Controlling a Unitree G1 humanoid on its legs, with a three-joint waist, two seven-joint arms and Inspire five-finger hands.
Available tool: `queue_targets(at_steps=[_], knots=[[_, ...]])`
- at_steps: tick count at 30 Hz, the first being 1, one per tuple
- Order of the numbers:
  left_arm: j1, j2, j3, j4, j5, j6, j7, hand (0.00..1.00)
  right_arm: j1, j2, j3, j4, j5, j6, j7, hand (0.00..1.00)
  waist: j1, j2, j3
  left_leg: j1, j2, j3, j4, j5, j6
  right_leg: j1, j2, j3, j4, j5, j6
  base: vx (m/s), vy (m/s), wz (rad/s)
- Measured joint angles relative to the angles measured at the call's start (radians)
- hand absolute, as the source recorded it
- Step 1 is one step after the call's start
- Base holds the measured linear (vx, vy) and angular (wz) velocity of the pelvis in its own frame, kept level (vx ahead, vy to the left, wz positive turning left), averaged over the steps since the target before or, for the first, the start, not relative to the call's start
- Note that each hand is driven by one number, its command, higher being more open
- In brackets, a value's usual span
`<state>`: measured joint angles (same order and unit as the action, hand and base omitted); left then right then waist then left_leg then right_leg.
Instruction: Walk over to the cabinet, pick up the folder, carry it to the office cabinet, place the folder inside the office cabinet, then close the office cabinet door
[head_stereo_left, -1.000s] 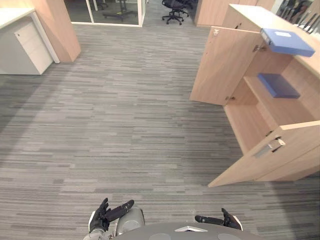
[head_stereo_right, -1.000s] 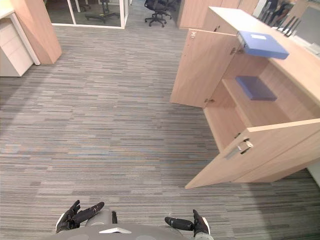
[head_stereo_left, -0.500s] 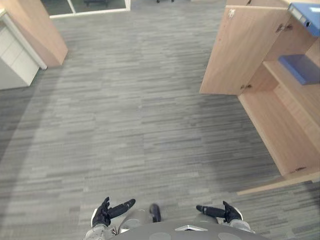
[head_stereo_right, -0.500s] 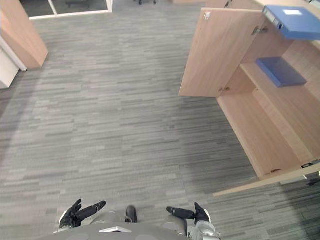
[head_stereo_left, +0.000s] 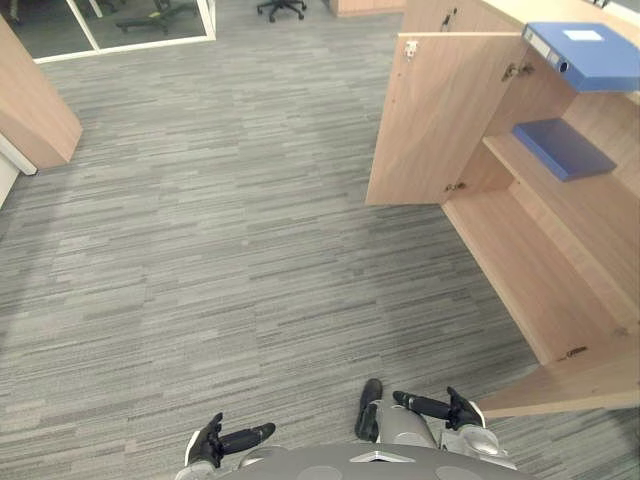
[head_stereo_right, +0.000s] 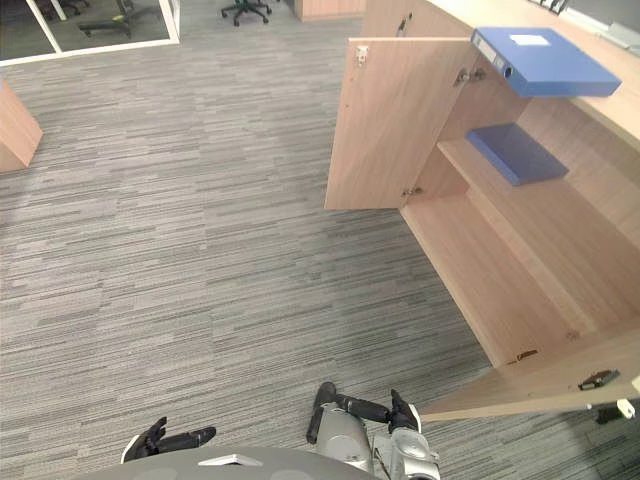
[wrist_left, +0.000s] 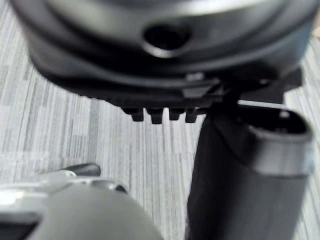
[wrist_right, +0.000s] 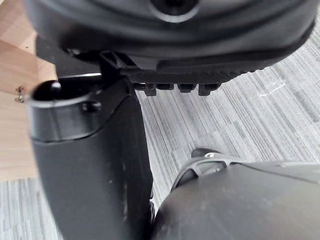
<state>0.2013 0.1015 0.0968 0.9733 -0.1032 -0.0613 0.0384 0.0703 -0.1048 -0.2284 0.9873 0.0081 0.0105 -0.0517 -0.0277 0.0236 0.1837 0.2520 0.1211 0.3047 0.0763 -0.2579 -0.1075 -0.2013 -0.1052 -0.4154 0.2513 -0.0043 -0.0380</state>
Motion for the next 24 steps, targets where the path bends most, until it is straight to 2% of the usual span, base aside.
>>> queue_targets(at_steps=[1,2,3,4,5,7,8,9,11,12,14,15,16,17,18,19,20,21,22,23,24], knots=[[-0.008,-0.007,0.004,0.001,0.000,0.000,0.001,1.00,0.000,-0.001,-0.009,0.003,0.004,0.001,0.001,1.00,-0.001,0.018,-0.010,0.002,0.035,-0.017,0.001,-0.011,-0.014,-0.002,0.024,-0.020,0.032,-0.043,-0.009,0.15,-0.162,0.18],[-0.014,-0.010,0.010,0.000,0.000,0.000,0.001,1.00,0.000,-0.002,-0.011,0.006,0.006,0.000,0.000,1.00,-0.002,0.019,-0.010,0.002,0.054,-0.027,0.014,-0.019,-0.014,-0.002,0.036,-0.029,0.051,-0.068,-0.013,0.25,-0.271,0.30],[-0.023,-0.021,0.036,0.000,-0.003,0.000,0.000,1.00,0.000,-0.002,-0.012,0.018,0.006,0.000,0.000,1.00,-0.002,0.025,-0.013,-0.004,0.099,-0.049,0.070,-0.040,-0.020,0.018,0.068,-0.054,0.067,-0.113,-0.024,0.26,-0.252,0.33],[-0.030,-0.020,0.072,-0.001,-0.007,-0.001,-0.011,1.00,0.002,0.004,-0.013,0.034,0.006,0.001,-0.003,1.00,0.004,0.013,-0.017,-0.048,0.139,-0.089,0.208,-0.048,-0.018,0.049,0.093,-0.070,0.059,-0.137,-0.037,0.31,-0.317,0.37],[-0.032,-0.023,0.121,-0.006,-0.014,-0.001,-0.013,1.00,0.018,0.014,-0.012,0.037,0.009,0.002,-0.004,1.00,0.012,0.006,-0.018,-0.147,0.179,-0.135,0.436,-0.035,0.006,0.089,0.116,-0.081,0.036,-0.148,-0.049,0.33,-0.334,0.26],[-0.029,-0.036,0.148,-0.011,-0.027,0.000,0.002,1.00,0.037,0.005,-0.009,0.037,0.010,0.001,-0.005,1.00,0.027,0.011,-0.010,-0.253,0.248,-0.165,0.733,0.005,0.076,0.176,0.169,-0.085,-0.023,-0.155,-0.060,0.27,-0.278,0.03],[-0.010,-0.040,0.148,-0.024,-0.049,0.002,0.007,1.00,0.039,0.000,0.000,0.041,0.010,0.004,-0.010,1.00,0.033,0.019,-0.004,-0.321,0.283,-0.166,0.894,0.001,0.072,0.232,0.199,-0.080,-0.063,-0.161,-0.065,0.21,-0.167,-0.10],[-0.004,-0.040,0.147,-0.031,-0.054,0.002,0.007,1.00,0.034,0.000,0.003,0.041,0.010,0.004,-0.013,1.00,0.035,0.018,-0.004,-0.352,0.283,-0.165,0.937,-0.003,0.070,0.258,0.208,-0.073,-0.081,-0.163,-0.063,0.29,-0.176,-0.12],[-0.004,-0.045,0.145,-0.061,-0.082,-0.001,0.017,1.00,0.030,-0.009,0.003,0.063,0.020,0.004,-0.026,1.00,0.054,0.004,0.006,-0.441,0.226,-0.143,0.907,-0.021,0.057,0.326,0.210,-0.042,-0.125,-0.159,-0.065,0.34,-0.133,-0.25],[-0.004,-0.048,0.144,-0.066,-0.084,-0.003,0.018,1.00,0.025,-0.011,0.003,0.071,0.023,0.005,-0.026,1.00,0.058,0.007,0.006,-0.460,0.208,-0.142,0.874,-0.030,0.054,0.336,0.208,-0.036,-0.134,-0.159,-0.065,0.30,-0.056,-0.47],[-0.008,-0.052,0.146,-0.072,-0.089,-0.003,0.019,1.00,-0.010,-0.010,0.002,0.072,0.044,0.005,-0.028,1.00,0.064,0.000,0.017,-0.491,0.110,-0.156,0.628,-0.041,0.038,0.368,0.175,0.013,-0.134,-0.168,-0.050,0.30,0.045,-0.62],[-0.010,-0.052,0.146,-0.072,-0.089,-0.003,0.018,1.00,-0.018,-0.009,0.002,0.071,0.045,0.005,-0.028,1.00,0.065,-0.002,0.022,-0.491,0.079,-0.172,0.555,-0.036,0.032,0.376,0.162,0.029,-0.135,-0.171,-0.044,0.35,0.128,-0.70],[-0.013,-0.052,0.146,-0.072,-0.088,-0.002,0.018,1.00,-0.027,-0.008,0.002,0.070,0.046,0.002,-0.027,1.00,0.067,-0.005,0.028,-0.491,0.021,-0.222,0.399,0.003,0.019,0.391,0.137,0.058,-0.136,-0.182,-0.027,0.33,0.176,-0.66],[-0.013,-0.057,0.145,-0.071,-0.085,-0.003,0.018,1.00,-0.028,-0.009,0.002,0.068,0.046,0.002,-0.027,1.00,0.071,0.002,0.027,-0.490,-0.012,-0.276,0.245,0.067,0.011,0.406,0.123,0.084,-0.142,-0.193,-0.008,0.26,0.177,-0.62],[-0.013,-0.060,0.143,-0.070,-0.085,-0.003,0.018,1.00,-0.028,-0.009,0.002,0.068,0.046,0.002,-0.028,1.00,0.074,0.009,0.030,-0.488,-0.016,-0.300,0.178,0.102,0.006,0.416,0.122,0.097,-0.148,-0.199,0.001,0.24,0.216,-0.58],[-0.014,-0.066,0.136,-0.068,-0.085,-0.003,0.019,1.00,-0.026,-0.009,0.003,0.068,0.048,0.002,-0.026,1.00,0.080,0.020,0.030,-0.484,-0.016,-0.326,0.118,0.187,-0.007,0.432,0.119,0.121,-0.151,-0.213,0.023,0.28,0.257,-0.54],[-0.015,-0.064,0.138,-0.066,-0.085,-0.003,0.019,1.00,-0.026,-0.004,0.003,0.067,0.047,0.001,-0.027,1.00,0.080,0.016,0.029,-0.468,-0.027,-0.328,0.107,0.282,-0.002,0.449,0.106,0.148,-0.149,-0.229,0.049,0.30,0.271,-0.52],[-0.013,-0.061,0.138,-0.061,-0.084,-0.003,0.018,1.00,-0.026,0.000,0.003,0.067,0.047,0.001,-0.027,1.00,0.080,0.013,0.024,-0.468,-0.035,-0.327,0.108,0.326,0.011,0.453,0.097,0.156,-0.146,-0.237,0.062,0.38,0.281,-0.45],[-0.021,-0.049,0.140,-0.054,-0.081,-0.002,0.015,1.00,-0.029,0.017,0.002,0.067,0.047,0.001,-0.026,1.00,0.080,-0.007,0.021,-0.469,-0.058,-0.302,0.121,0.346,0.044,0.448,0.063,0.178,-0.134,-0.248,0.080,0.40,0.262,-0.42],[-0.031,-0.035,0.138,-0.051,-0.080,-0.003,0.019,1.00,-0.034,0.035,0.003,0.067,0.045,0.001,-0.023,1.00,0.080,-0.037,0.020,-0.470,-0.081,-0.272,0.133,0.331,0.065,0.432,0.028,0.206,-0.126,-0.245,0.090,0.40,0.263,-0.38],[-0.041,-0.021,0.138,-0.042,-0.077,-0.002,0.020,1.00,-0.037,0.044,0.003,0.067,0.043,0.001,-0.022,1.00,0.080,-0.045,0.019,-0.474,-0.091,-0.262,0.141,0.320,0.076,0.429,0.015,0.221,-0.128,-0.238,0.102,0.36,0.254,-0.32]])
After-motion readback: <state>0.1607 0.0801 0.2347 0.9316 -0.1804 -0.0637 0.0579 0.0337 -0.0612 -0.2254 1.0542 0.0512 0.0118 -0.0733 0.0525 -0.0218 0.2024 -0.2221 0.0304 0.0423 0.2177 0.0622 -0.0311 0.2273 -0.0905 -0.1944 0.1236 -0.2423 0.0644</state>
